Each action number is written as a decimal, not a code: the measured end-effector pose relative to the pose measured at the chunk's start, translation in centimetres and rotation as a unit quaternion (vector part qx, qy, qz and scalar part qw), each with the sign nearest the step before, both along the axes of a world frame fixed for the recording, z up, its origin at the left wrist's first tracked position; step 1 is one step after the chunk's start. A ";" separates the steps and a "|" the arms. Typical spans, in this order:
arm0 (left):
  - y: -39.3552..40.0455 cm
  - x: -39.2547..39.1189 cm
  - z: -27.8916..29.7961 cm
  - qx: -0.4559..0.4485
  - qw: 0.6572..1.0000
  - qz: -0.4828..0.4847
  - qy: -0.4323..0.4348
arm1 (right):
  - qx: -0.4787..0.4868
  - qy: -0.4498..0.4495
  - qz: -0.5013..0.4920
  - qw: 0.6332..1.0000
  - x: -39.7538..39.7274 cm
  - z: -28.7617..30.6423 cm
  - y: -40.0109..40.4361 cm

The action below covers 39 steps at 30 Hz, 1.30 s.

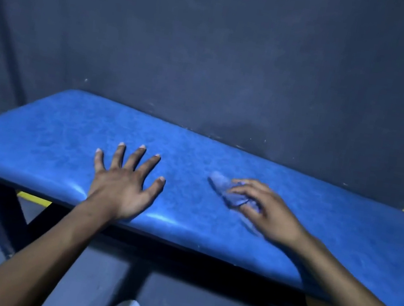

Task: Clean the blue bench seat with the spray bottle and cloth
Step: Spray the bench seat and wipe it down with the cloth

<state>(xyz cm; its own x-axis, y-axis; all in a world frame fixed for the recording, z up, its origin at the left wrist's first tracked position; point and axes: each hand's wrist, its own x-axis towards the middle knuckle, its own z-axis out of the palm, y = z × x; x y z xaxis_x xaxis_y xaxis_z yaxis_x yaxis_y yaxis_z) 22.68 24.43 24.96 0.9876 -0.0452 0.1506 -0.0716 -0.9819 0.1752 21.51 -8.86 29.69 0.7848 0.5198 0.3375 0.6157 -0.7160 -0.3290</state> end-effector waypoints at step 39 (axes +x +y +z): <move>0.0 -0.4 0.5 -0.006 1.000 0.002 0.005 | 0.037 -0.019 -0.245 0.969 5.2 -1.1 -2.0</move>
